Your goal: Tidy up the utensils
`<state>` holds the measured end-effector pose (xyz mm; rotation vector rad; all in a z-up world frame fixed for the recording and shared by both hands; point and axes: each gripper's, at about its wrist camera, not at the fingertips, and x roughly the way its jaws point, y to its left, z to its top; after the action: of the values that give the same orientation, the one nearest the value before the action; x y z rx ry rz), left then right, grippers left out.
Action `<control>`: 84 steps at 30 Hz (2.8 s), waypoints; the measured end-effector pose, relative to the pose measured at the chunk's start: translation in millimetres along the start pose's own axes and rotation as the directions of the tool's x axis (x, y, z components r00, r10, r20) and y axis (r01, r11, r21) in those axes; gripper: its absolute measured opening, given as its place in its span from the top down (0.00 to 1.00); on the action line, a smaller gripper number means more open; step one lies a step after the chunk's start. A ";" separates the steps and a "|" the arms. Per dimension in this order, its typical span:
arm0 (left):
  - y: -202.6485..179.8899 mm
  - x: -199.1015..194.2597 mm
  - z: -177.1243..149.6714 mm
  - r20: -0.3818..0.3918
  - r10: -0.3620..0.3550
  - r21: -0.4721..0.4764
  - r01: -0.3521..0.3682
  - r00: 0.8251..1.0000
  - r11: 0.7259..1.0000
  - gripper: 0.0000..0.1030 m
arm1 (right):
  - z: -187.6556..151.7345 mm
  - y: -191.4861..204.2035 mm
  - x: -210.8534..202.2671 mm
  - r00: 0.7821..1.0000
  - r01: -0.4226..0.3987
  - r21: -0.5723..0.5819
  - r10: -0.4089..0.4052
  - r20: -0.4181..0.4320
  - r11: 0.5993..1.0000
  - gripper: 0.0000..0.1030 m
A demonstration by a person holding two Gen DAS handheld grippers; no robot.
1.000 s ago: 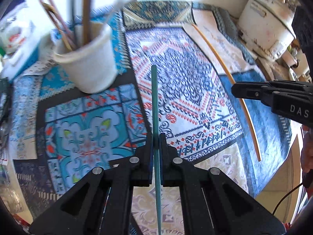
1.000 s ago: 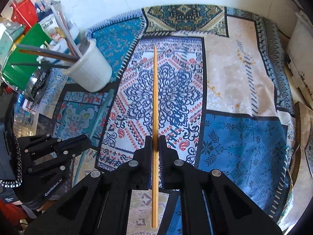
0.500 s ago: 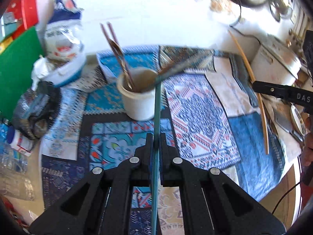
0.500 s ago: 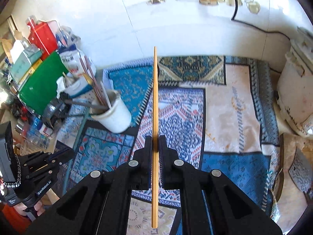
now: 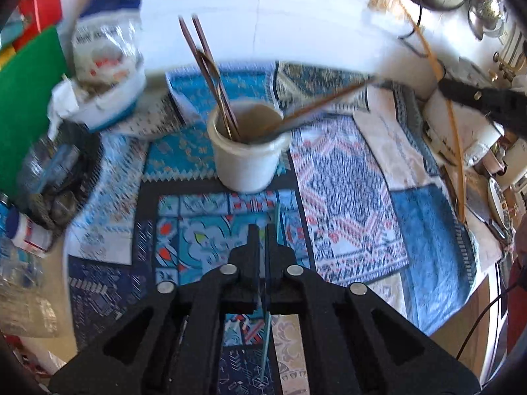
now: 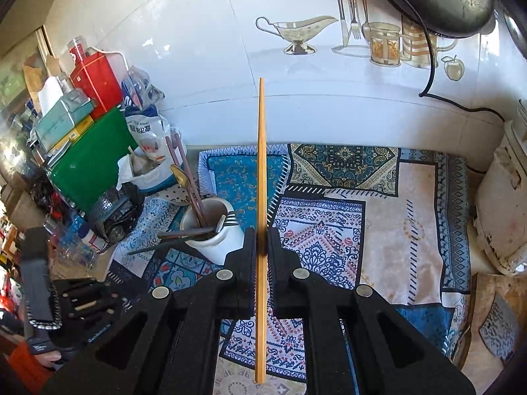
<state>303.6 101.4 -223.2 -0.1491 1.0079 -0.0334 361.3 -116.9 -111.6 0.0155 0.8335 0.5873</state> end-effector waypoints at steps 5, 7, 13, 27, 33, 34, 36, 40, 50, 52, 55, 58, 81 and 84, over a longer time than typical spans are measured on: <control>-10.2 57.2 -12.9 -0.179 -0.018 0.021 0.022 0.984 1.000 0.84 | -5.5 -11.5 3.4 1.000 0.010 0.016 -0.009 -0.026 1.000 0.94; -16.5 74.6 -17.1 -0.220 -0.010 0.038 0.019 0.975 0.999 0.84 | -7.5 -16.3 3.4 0.999 0.019 0.021 -0.018 -0.033 1.000 0.94; -32.6 105.6 -15.5 -0.265 0.028 0.090 -0.004 0.964 0.996 0.84 | -11.1 -28.3 0.8 0.998 0.045 0.028 -0.043 -0.045 0.999 0.94; -36.2 121.9 -12.2 -0.273 0.081 0.137 -0.044 0.959 0.990 0.96 | -5.1 -37.0 -5.3 0.999 0.042 0.023 -0.041 -0.029 0.999 0.94; -20.2 113.2 -19.8 -0.261 0.081 0.102 -0.056 0.962 0.993 0.96 | 2.8 -34.3 -5.7 1.000 0.028 0.008 -0.028 -0.008 1.000 0.94; -17.6 110.5 -22.8 -0.258 0.087 0.097 -0.064 0.962 0.993 0.96 | 4.1 -33.8 -5.2 1.000 0.025 0.006 -0.025 -0.006 1.000 0.94; -10.9 102.9 -26.7 -0.244 0.100 0.083 -0.082 0.965 0.993 0.96 | 7.2 -32.4 -4.1 1.000 0.022 0.000 -0.022 -0.003 1.000 0.94; 8.0 78.5 -26.6 -0.187 0.113 0.018 -0.112 0.976 0.994 0.96 | 13.5 -30.6 -0.5 1.000 0.012 -0.007 -0.012 0.005 1.000 0.94; 33.8 -1.2 3.6 0.032 0.159 -0.115 -0.155 0.987 0.981 0.96 | 37.8 -19.7 12.9 0.999 -0.026 -0.048 0.027 0.031 0.999 0.94; 34.5 -13.5 12.2 0.073 0.167 -0.131 -0.156 0.983 0.979 0.96 | 42.7 -17.6 16.1 0.999 -0.036 -0.056 0.038 0.035 0.998 0.94; 33.3 -28.1 31.4 0.134 0.182 -0.144 -0.162 0.974 0.976 0.96 | 50.8 -13.3 20.6 0.998 -0.048 -0.072 0.051 0.043 0.996 0.94; 31.5 -47.9 46.1 0.197 0.194 -0.152 -0.166 0.961 0.974 0.96 | 58.3 -10.2 24.4 0.996 -0.066 -0.088 0.071 0.053 0.994 0.94; 60.7 -66.9 110.5 0.278 0.199 -0.265 -0.124 0.940 0.956 0.98 | 107.1 14.3 77.3 0.977 -0.189 -0.214 0.205 0.052 0.958 0.94; 72.7 -57.4 105.6 0.236 0.193 -0.299 -0.118 0.952 0.947 0.97 | 108.8 15.2 82.9 0.976 -0.199 -0.220 0.213 0.043 0.955 0.94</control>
<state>359.2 190.4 -129.8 -0.3253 0.7518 0.2724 473.6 -40.0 -91.2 -0.0755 0.7046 0.8674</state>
